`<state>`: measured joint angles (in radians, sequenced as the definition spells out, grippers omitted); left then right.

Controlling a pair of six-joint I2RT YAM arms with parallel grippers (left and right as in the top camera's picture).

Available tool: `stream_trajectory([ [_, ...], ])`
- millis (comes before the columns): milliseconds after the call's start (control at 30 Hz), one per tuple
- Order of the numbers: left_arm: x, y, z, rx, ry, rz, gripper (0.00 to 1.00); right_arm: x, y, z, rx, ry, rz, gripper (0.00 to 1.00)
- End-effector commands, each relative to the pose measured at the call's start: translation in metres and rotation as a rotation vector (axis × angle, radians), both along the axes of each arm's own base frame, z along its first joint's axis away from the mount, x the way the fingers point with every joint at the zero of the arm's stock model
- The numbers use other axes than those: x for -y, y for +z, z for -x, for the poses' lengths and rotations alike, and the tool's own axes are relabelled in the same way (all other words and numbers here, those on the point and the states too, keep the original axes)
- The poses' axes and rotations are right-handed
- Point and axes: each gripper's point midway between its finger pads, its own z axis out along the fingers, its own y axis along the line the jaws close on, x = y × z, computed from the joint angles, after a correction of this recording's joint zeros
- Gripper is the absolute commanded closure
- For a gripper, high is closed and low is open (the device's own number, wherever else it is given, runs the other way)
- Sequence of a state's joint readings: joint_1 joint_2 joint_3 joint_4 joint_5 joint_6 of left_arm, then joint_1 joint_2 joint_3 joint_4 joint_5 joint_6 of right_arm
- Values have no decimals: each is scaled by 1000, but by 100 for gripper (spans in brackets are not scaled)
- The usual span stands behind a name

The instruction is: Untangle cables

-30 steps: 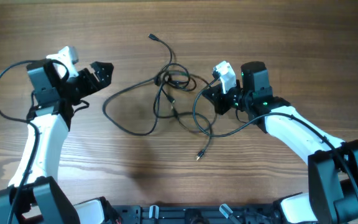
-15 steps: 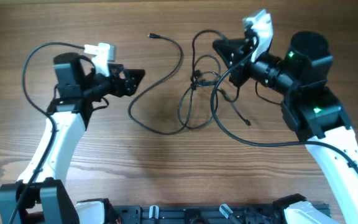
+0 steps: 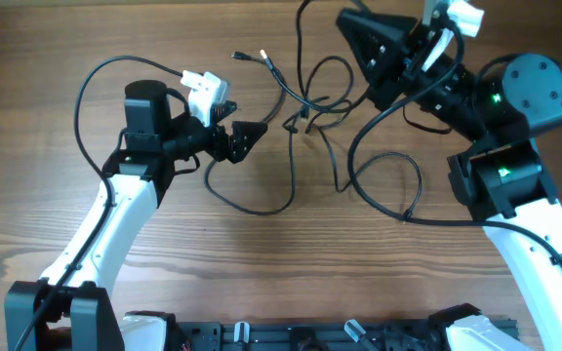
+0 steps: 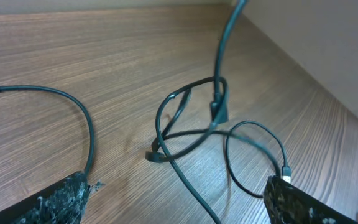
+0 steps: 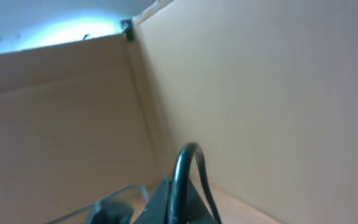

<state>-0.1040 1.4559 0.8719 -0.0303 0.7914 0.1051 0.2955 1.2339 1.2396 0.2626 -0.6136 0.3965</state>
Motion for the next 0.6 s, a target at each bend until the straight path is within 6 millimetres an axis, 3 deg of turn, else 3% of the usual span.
stream_trajectory([
  [0,9,4,6,25,-51,7,9,9,14,-9,127,-106,54,96],
  [100,13,5,8,31,-66,12,9,15,-91,-60,-32,-239,395,96],
  [133,13,5,8,32,-66,12,9,15,-100,-70,-45,-253,408,96],
  [267,16,7,11,27,-87,28,11,3,-118,-105,-47,-251,350,96],
  [367,16,7,11,27,-87,28,11,3,-117,-115,-40,-270,313,96],
  [467,16,7,11,25,-87,28,7,22,-104,-124,-41,-401,280,96],
  [567,16,6,12,18,-86,27,3,45,-104,-131,-71,-533,286,96],
])
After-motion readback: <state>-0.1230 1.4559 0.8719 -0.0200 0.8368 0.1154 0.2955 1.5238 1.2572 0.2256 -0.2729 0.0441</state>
